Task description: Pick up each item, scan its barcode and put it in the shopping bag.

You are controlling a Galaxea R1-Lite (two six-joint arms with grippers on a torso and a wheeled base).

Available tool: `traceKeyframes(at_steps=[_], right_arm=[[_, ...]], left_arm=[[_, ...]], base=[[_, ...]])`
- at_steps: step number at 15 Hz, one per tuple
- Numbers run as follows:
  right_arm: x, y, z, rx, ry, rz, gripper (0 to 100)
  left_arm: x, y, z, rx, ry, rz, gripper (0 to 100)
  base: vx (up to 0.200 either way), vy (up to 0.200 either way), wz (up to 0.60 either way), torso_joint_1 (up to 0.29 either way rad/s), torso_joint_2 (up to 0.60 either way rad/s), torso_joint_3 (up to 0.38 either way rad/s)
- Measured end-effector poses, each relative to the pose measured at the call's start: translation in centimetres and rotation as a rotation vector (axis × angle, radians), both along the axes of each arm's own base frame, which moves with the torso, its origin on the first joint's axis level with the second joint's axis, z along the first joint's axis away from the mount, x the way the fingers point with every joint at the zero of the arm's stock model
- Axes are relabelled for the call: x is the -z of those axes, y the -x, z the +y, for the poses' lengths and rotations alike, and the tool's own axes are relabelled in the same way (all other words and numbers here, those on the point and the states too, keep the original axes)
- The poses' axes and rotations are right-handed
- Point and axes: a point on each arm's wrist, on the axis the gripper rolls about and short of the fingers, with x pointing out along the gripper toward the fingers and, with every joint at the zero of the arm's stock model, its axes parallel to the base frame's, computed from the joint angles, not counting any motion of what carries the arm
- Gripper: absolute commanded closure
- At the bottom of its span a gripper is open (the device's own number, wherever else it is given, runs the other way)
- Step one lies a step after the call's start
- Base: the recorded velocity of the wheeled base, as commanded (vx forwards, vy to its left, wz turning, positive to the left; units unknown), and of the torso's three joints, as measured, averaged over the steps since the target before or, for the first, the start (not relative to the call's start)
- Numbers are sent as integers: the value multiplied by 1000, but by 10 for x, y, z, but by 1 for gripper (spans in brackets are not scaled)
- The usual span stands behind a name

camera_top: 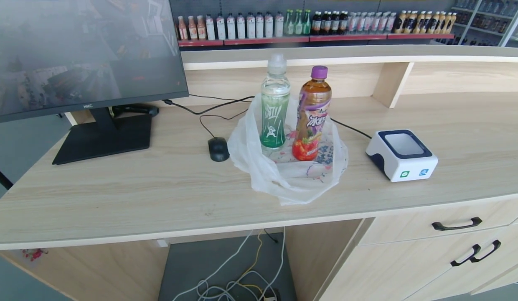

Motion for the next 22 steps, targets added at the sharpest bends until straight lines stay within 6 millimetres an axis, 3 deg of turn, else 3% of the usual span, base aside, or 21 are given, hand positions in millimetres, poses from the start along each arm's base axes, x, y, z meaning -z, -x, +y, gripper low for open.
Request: traceKeyframes(at_steps=[2, 22], right_arm=[[0, 0, 0, 0, 1, -1, 0], [0, 0, 0, 1, -10, 3, 0]], left_arm=[[0, 0, 0, 0, 1, 0, 0], [0, 0, 0, 0, 6, -2, 0]], base=[[0, 0, 0, 0, 0, 0], [0, -200, 0, 3, 3, 1]])
